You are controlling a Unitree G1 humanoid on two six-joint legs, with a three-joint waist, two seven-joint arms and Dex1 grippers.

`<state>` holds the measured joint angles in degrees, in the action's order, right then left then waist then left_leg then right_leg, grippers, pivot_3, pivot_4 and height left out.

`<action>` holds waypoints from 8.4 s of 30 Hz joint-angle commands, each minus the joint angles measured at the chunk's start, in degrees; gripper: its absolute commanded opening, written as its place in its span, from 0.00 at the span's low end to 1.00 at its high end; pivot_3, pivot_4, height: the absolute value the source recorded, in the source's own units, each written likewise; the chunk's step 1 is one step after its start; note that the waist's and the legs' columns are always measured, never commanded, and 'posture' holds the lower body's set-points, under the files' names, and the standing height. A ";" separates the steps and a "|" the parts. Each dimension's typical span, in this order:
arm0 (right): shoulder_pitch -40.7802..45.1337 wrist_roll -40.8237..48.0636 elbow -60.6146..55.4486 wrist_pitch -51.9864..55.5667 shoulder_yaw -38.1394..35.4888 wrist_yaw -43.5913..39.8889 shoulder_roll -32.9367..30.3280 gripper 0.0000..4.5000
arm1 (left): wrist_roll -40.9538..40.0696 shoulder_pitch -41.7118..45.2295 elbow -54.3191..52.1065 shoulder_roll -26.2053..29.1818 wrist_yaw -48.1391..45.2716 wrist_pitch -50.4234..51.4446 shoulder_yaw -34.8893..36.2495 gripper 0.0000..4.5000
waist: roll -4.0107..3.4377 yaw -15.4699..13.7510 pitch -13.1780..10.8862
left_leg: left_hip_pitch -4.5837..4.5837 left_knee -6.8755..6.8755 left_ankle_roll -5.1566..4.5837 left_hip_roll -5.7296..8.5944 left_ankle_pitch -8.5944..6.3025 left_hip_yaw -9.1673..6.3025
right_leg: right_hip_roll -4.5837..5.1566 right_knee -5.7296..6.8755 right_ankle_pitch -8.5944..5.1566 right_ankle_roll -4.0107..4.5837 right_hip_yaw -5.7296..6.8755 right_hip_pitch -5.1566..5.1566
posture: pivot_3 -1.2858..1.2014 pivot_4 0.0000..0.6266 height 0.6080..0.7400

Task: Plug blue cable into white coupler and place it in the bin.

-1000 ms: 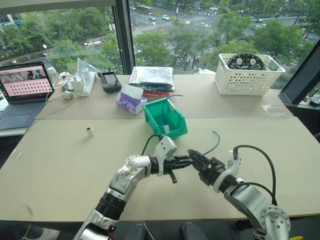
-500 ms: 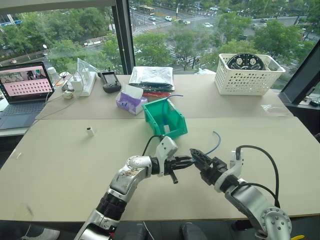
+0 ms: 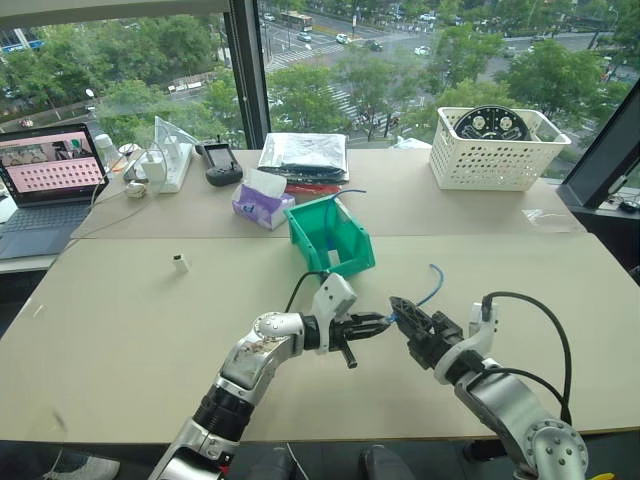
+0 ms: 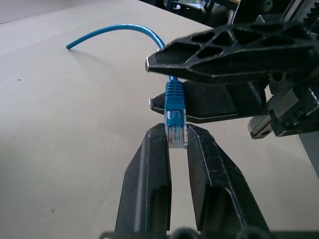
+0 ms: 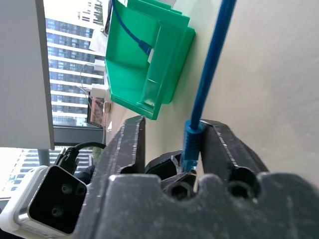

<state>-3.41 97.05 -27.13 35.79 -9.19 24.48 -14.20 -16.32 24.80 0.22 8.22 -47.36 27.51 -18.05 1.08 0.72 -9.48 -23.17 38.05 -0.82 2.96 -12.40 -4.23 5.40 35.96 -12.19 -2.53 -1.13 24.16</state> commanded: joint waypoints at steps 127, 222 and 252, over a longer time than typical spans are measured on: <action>18.17 -51.74 -8.51 26.30 2.53 -14.27 3.37 0.00 | 5.54 11.33 6.26 -2.18 4.38 16.66 0.14 0.16 | 0.38 0.13 -0.26 | -0.02 -0.12 -0.19 0.47 0.06 0.00 | 0.48 0.11 0.38 0.13 0.14 0.09 | 0.52 0.24 0.90; 4.26 -69.50 8.85 25.37 20.59 -34.96 -7.20 0.00 | -2.40 9.29 1.58 -2.10 13.06 23.57 5.02 0.16 | 0.73 -0.05 1.05 | 1.01 -0.22 -0.21 0.32 -0.01 -0.10 | 0.43 -0.20 -0.21 -0.46 0.25 -1.14 | 0.52 0.24 0.90; 23.80 -56.16 4.63 33.43 -8.31 -37.89 -4.42 0.00 | -5.97 7.47 -0.28 0.23 10.53 22.89 7.22 0.90 | 0.36 -0.19 1.22 | 0.51 -0.28 0.03 0.17 -0.46 -0.10 | 0.26 -0.08 -0.28 0.08 0.11 -0.44 | 0.52 0.24 0.90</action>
<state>17.97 38.34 -19.84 67.43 -12.87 -14.44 -17.65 -20.57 31.60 2.01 8.36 -35.33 50.93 -11.89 1.44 0.53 -8.27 -22.94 37.79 -0.79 3.20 -12.85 -4.28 5.73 35.95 -12.41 -2.36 -1.08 24.05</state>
